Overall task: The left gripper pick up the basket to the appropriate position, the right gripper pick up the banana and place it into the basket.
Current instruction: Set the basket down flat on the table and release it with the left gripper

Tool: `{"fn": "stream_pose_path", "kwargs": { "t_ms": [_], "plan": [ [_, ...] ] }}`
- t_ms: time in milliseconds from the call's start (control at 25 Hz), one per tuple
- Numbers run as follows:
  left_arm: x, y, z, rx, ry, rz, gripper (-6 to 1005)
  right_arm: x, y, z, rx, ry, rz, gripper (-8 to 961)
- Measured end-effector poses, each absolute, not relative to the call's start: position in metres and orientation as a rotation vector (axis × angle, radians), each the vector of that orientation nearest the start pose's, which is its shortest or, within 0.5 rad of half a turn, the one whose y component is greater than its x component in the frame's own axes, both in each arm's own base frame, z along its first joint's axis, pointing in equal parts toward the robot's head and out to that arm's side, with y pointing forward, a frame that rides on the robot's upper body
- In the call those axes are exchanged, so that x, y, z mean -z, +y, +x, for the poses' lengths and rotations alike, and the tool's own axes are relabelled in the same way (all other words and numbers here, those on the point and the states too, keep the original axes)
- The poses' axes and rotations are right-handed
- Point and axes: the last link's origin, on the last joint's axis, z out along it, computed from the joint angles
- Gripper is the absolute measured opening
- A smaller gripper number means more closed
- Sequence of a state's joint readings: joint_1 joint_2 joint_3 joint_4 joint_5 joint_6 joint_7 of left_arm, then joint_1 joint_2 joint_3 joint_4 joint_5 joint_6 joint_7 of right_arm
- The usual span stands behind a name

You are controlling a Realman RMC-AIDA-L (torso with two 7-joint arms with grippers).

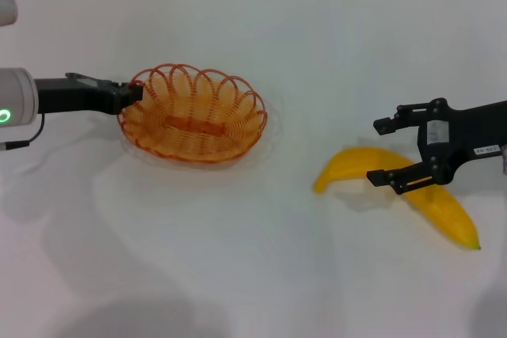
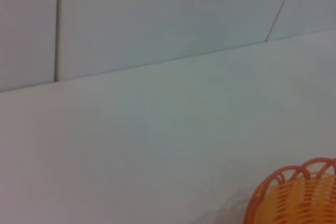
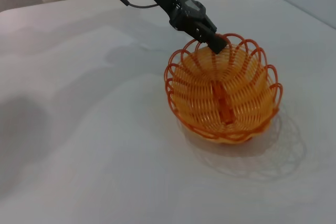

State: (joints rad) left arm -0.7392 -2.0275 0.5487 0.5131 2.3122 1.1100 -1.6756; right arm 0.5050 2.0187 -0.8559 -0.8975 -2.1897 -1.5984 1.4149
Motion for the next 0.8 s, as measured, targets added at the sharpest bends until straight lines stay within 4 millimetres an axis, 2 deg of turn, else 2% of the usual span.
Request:
{"fn": "stream_pose_path", "kwargs": {
  "t_ms": [440, 800],
  "plan": [
    [0.0048, 0.4060, -0.2887, 0.264, -1.000, -2.404, 71, -0.0303, 0.3317, 0.2716, -0.190, 0.356, -2.904, 880],
    [0.0027, 0.4065, -0.2902, 0.255, -0.996, -2.404, 173, -0.0298, 0.3314, 0.2719, -0.191, 0.361, -2.905, 879]
  ]
}}
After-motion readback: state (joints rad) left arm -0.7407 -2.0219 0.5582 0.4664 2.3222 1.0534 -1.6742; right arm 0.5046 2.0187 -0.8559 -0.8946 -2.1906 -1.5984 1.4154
